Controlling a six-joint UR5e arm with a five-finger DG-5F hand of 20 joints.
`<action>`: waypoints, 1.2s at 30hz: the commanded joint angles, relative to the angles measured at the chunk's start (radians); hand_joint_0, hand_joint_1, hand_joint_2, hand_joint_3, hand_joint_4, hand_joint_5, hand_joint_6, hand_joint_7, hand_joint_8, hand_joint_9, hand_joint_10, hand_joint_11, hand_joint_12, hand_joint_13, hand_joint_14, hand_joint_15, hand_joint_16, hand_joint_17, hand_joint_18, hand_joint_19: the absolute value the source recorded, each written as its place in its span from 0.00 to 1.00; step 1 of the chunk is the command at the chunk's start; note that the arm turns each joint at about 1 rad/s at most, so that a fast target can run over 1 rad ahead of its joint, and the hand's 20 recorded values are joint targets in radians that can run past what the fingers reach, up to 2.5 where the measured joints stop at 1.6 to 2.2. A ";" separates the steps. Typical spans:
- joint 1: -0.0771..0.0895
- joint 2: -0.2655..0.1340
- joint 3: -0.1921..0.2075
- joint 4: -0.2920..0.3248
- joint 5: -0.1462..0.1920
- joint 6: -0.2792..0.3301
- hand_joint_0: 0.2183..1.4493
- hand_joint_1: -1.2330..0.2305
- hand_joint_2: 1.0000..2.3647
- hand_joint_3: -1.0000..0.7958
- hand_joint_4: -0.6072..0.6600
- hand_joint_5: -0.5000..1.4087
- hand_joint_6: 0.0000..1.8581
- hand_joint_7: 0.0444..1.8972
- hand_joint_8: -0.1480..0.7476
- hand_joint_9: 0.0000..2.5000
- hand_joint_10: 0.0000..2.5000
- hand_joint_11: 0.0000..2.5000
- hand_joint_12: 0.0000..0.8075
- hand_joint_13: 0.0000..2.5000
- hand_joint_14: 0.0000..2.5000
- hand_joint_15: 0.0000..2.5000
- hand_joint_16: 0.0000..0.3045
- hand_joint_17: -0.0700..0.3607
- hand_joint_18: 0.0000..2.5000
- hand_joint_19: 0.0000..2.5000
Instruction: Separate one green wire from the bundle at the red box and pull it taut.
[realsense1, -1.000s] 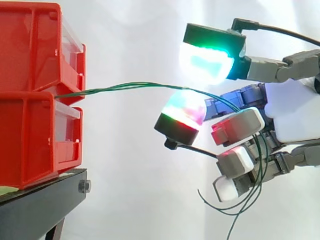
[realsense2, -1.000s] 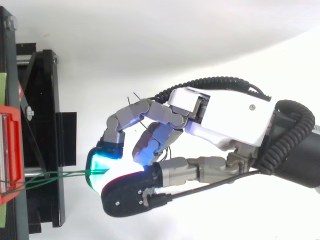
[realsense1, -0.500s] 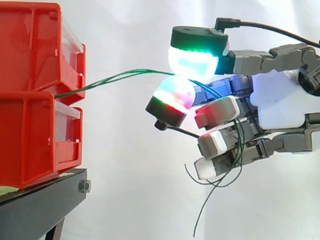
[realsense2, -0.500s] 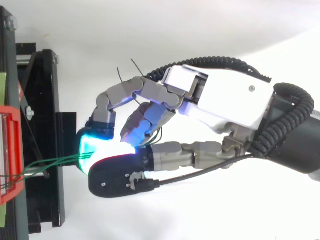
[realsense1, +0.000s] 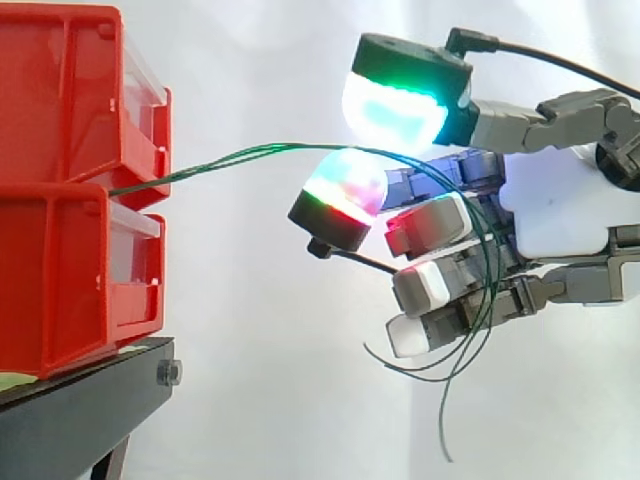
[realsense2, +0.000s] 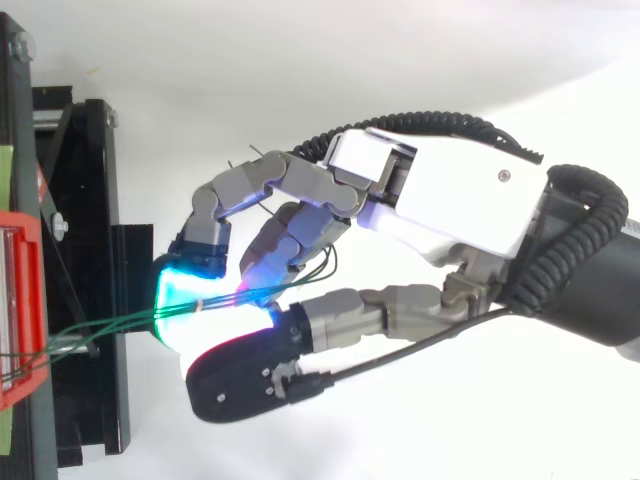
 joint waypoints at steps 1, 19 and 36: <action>-0.003 0.000 0.000 0.003 0.000 0.001 0.24 0.47 0.00 0.28 0.57 0.17 0.48 0.47 0.49 0.48 0.01 0.52 0.45 0.40 0.01 0.32 0.20 0.47 0.27 0.29; -0.017 -0.052 -0.011 0.044 -0.028 0.036 0.25 0.54 0.00 0.28 0.58 0.17 0.46 0.48 0.49 0.49 0.01 0.52 0.46 0.41 0.01 0.32 0.20 0.48 0.27 0.29; -0.035 -0.054 -0.034 0.056 -0.033 0.053 0.25 0.54 0.00 0.28 0.58 0.17 0.47 0.49 0.50 0.49 0.01 0.51 0.45 0.41 0.01 0.32 0.20 0.48 0.27 0.29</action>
